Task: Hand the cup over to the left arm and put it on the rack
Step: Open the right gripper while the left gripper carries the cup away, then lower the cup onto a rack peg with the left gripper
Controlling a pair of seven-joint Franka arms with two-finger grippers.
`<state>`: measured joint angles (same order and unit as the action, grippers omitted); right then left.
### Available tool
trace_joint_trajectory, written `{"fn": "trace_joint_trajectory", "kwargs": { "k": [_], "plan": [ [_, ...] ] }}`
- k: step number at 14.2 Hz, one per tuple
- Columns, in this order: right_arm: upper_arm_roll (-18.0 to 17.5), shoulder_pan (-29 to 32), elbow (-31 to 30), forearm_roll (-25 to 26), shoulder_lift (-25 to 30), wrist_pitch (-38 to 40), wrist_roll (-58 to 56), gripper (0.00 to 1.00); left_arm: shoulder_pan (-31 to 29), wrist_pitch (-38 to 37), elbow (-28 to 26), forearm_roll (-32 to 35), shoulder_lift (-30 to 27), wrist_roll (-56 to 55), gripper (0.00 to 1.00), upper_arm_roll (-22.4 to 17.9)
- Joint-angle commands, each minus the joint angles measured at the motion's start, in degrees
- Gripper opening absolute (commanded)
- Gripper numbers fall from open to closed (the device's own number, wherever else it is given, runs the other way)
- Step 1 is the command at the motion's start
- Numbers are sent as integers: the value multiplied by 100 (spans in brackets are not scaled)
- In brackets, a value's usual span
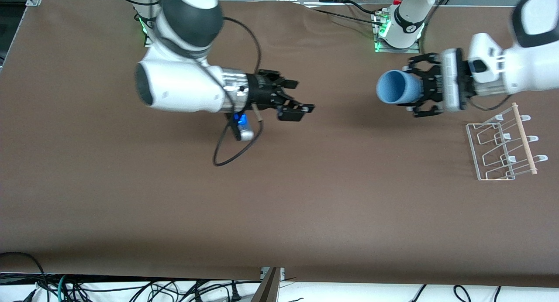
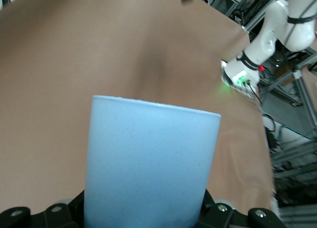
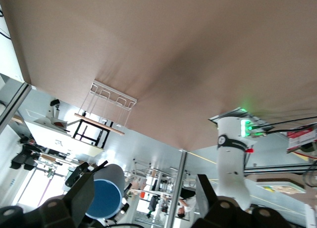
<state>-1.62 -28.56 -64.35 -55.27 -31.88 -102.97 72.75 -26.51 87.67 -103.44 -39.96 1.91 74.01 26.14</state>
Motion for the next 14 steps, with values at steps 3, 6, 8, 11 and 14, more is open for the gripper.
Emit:
{"fn": "trace_joint_trajectory", "kwargs": {
  "k": [3,6,8,11,14],
  "plan": [
    [284,518,-34,770,612,1470,-1277,99,-478,-681,281,2240,133,-202,6,66],
    [1056,764,-25,851,630,2078,-1885,99,-487,-664,307,3911,449,-939,6,58],
    [1435,748,-7,1723,691,2552,-1922,99,-496,-638,316,5264,677,-1187,6,58],
    [1454,817,-95,3021,1000,2799,-2675,99,-671,-603,325,6295,898,-1713,6,49],
    [1489,1282,-104,2996,991,2932,-3439,99,-628,-637,307,7480,1170,-2513,6,58]
  ]
}}
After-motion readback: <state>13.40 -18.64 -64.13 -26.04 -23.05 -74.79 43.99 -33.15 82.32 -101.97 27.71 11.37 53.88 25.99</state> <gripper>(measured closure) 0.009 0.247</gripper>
